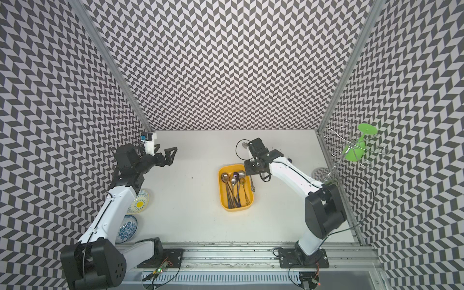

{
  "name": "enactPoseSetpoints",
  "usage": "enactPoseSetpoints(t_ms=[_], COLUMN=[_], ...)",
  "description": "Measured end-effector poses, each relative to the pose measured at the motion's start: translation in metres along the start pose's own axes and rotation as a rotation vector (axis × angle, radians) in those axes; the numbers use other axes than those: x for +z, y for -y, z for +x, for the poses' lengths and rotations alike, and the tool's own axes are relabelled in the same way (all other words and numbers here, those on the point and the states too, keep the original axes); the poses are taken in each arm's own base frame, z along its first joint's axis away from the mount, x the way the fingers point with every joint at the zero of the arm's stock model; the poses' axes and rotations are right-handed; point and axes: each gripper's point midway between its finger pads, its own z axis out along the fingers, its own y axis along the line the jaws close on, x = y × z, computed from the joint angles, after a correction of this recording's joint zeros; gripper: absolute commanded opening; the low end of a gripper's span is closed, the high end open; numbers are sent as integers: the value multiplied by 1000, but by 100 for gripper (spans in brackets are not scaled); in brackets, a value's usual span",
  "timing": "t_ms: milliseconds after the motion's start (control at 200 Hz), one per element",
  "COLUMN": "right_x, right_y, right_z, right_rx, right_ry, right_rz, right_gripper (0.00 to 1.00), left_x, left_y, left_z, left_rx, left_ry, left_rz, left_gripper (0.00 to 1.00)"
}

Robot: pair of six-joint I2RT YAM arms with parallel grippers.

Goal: Put the spoon into the storage box
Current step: Place the spoon in the storage box.

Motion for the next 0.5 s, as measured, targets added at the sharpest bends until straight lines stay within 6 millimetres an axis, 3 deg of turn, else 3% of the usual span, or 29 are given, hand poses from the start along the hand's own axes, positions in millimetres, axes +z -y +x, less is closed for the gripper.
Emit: enactPoseSetpoints(t_ms=[155,280,426,501], right_x=[11,23,26,26], right_y=[-34,-35,-32,-33], right_z=[9,12,11,7], right_rx=[-45,-21,9,14], right_ry=[-18,-33,-29,-12], right_rz=[-66,-72,-65,-69], right_gripper=[0,0,20,25], left_x=[-1,-1,-1,-1], left_y=[-2,-3,-2,-2], left_z=[0,0,0,0], left_rx=[-7,-7,-8,-7], left_ry=[0,2,1,2], left_rz=[-5,-6,-5,-5], left_gripper=[100,100,100,100])
